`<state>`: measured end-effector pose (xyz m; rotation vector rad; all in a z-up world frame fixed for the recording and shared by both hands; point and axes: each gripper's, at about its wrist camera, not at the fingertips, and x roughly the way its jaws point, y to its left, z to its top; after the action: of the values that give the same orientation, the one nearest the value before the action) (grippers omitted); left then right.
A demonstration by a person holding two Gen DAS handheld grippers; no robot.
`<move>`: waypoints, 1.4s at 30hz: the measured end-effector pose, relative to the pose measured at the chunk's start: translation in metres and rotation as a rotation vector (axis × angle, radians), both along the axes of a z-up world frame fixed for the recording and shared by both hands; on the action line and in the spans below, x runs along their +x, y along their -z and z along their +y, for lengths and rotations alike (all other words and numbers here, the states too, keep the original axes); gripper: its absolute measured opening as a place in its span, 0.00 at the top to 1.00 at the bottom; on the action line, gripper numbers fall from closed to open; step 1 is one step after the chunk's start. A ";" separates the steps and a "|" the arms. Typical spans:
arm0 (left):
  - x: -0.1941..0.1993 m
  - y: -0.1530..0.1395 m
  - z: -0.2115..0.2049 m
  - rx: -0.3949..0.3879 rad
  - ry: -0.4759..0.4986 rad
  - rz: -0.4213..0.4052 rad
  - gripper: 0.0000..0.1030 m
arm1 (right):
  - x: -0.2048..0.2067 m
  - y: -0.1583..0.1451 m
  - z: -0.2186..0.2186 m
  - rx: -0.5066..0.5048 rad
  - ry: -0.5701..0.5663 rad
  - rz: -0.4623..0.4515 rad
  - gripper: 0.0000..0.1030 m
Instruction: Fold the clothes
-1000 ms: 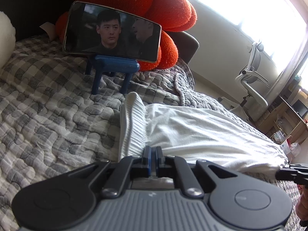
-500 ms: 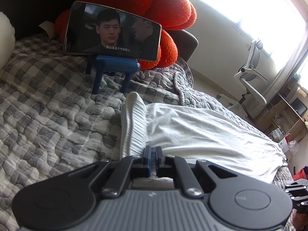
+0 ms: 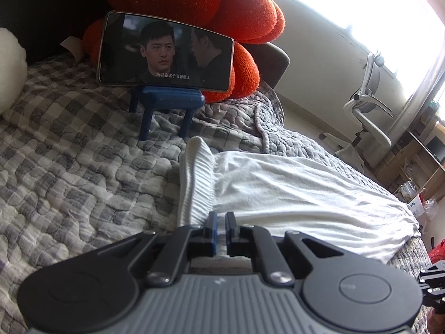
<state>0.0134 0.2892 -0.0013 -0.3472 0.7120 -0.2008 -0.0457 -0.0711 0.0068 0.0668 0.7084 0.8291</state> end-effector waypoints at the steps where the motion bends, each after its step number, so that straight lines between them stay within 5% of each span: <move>1: 0.000 0.000 -0.001 0.006 0.000 -0.001 0.94 | 0.002 0.005 0.004 -0.061 0.013 -0.003 0.98; 4: -0.001 -0.002 -0.002 0.017 -0.003 -0.006 0.94 | 0.005 0.005 -0.005 -0.015 0.063 0.002 0.99; 7: -0.002 -0.004 0.000 0.017 -0.012 -0.014 0.90 | 0.008 0.003 -0.011 0.014 0.102 0.012 0.88; 12: -0.002 -0.002 -0.001 0.024 -0.012 -0.023 0.89 | 0.015 0.005 0.007 -0.038 0.117 -0.002 0.87; 13: -0.001 -0.002 -0.001 0.022 -0.013 -0.025 0.90 | 0.016 0.005 0.012 -0.051 0.122 -0.017 0.79; 14: -0.001 -0.001 -0.001 0.019 -0.014 -0.027 0.90 | 0.015 0.005 0.016 -0.061 0.122 -0.034 0.60; 16: -0.001 -0.001 0.000 0.011 -0.015 -0.029 0.90 | 0.013 0.004 0.024 -0.079 0.119 -0.073 0.48; 25: -0.001 -0.001 0.001 0.001 -0.020 -0.029 0.90 | 0.023 0.005 0.049 -0.189 0.153 -0.229 0.58; 27: -0.001 0.000 0.001 0.005 -0.019 -0.030 0.90 | 0.025 0.006 0.048 -0.167 0.144 -0.218 0.75; 28: -0.001 0.000 0.001 0.008 -0.021 -0.030 0.90 | 0.026 0.005 0.046 -0.144 0.147 -0.208 0.95; 32: -0.002 -0.001 0.002 0.029 -0.040 -0.015 0.94 | 0.015 -0.011 0.026 0.006 0.138 -0.196 0.96; 35: -0.003 -0.006 -0.002 0.086 -0.056 -0.008 0.95 | -0.001 -0.020 0.024 -0.013 0.079 -0.227 0.96; 38: -0.003 -0.005 -0.008 0.134 -0.050 -0.007 0.95 | 0.002 0.000 0.030 -0.100 0.045 -0.162 0.96; 42: -0.005 -0.009 -0.007 0.153 -0.053 -0.009 0.96 | -0.003 -0.009 0.024 -0.006 0.040 -0.161 0.96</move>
<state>0.0083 0.2821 0.0075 -0.2186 0.7039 -0.0973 -0.0488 -0.0474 0.0160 0.0087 0.5567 0.7845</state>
